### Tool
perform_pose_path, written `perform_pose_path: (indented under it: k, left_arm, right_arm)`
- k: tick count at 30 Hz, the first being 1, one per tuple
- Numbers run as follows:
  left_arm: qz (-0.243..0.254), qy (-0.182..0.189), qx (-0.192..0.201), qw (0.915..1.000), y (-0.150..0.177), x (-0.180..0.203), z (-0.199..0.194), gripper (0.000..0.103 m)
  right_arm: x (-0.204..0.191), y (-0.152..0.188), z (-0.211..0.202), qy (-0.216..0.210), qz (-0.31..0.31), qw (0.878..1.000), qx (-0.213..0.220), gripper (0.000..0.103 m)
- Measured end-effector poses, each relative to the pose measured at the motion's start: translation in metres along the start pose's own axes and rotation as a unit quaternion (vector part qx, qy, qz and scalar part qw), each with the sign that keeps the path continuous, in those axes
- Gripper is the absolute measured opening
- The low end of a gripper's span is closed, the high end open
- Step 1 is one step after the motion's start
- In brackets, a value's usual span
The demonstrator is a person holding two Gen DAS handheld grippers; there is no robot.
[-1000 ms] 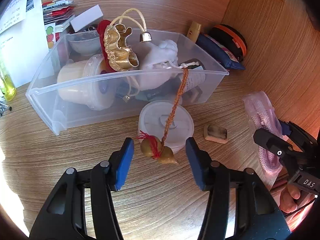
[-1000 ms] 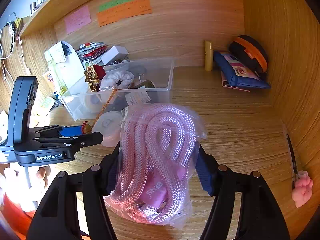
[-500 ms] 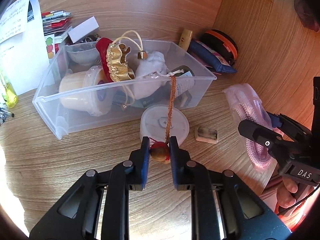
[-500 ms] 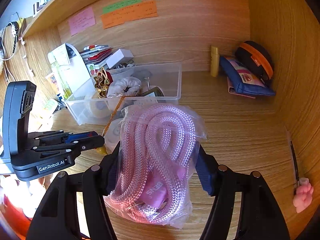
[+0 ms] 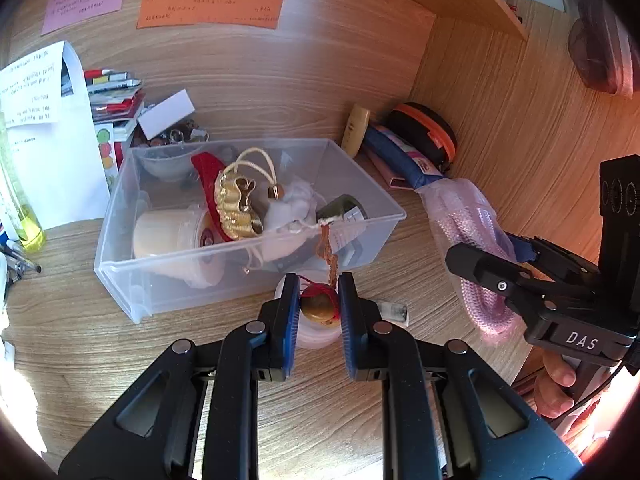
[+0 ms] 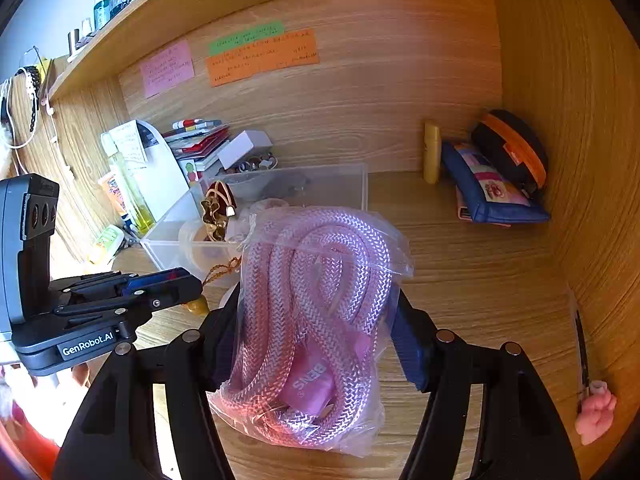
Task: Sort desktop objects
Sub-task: 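Carry the pink rope bag and ornament over the clear box, both grippers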
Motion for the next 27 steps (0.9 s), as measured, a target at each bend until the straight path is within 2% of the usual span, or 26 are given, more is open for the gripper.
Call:
perform_pose_path:
  k: [6,13,27]
  left_arm:
    - [0.008,-0.005,0.026,0.9996,-0.023,0.001,-0.012,0.018]
    - [0.01,-0.028,0.053,0.9982,-0.049,-0.011,-0.023,0.018]
    - [-0.028,-0.093,0.084,0.9917,-0.094,-0.081,-0.041,0.018]
  right_arm:
    - [-0.007,-0.019,0.004,-0.002,-0.013,1.0,0.008,0.062]
    - [-0.015,-0.035,0.015,-0.007,-0.026,1.0,0.009,0.062]
    - [-0.015,-0.057,0.038,-0.005,-0.032,0.999,0.003,0.062]
Point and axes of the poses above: each gripper's, at about its wrist camera, not at the fingertips, and z roughly the way its jaws point, x to its right, y to its underside, the point moved 8 cm from there along z, roughly the way its jaws point, and after that the axes turned 3 degrees about -z, right-handed, at the moved point
